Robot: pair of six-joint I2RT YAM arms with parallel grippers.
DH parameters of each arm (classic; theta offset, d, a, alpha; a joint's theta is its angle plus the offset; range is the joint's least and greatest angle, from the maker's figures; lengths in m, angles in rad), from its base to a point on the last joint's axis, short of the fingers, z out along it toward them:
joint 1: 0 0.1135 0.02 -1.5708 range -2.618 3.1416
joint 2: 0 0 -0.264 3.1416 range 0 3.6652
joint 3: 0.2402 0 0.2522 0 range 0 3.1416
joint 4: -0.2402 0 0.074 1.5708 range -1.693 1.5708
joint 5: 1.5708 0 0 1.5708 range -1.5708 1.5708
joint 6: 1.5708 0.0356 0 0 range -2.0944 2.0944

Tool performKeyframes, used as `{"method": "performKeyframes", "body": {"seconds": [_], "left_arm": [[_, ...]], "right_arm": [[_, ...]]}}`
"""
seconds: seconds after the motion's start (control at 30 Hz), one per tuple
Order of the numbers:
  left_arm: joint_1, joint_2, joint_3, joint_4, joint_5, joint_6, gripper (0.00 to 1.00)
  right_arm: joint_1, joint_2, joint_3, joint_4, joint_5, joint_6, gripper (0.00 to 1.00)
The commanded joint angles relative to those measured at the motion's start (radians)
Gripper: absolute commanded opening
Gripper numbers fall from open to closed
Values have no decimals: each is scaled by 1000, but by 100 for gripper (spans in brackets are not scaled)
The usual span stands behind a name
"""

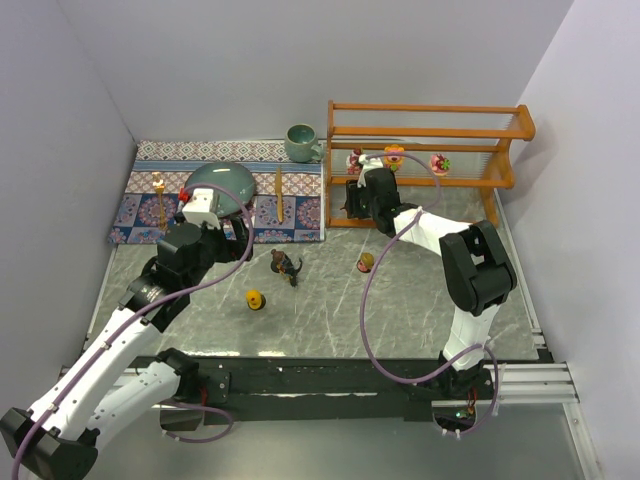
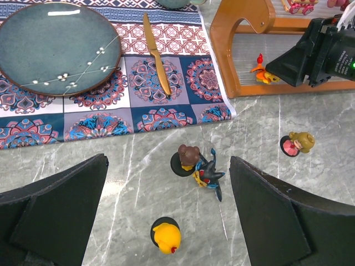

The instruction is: Place and organize the plastic toys onto the shelf

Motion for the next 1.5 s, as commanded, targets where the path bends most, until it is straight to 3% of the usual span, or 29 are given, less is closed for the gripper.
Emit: {"method": "performKeyframes", "body": {"seconds": [0.0, 0.4, 0.97, 1.47], "left_arm": [[7, -12, 5, 35, 17, 18, 97], [9, -7, 5, 34, 27, 18, 97], [13, -12, 7, 32, 33, 16, 97], [16, -56, 7, 26, 39, 10, 97]], "right_arm": [[-13, 4, 1, 57, 1, 7, 52], [-13, -2, -3, 57, -19, 11, 56], [-11, -66, -66, 93, -21, 47, 79], [1, -284, -195, 28, -11, 94, 92]]}}
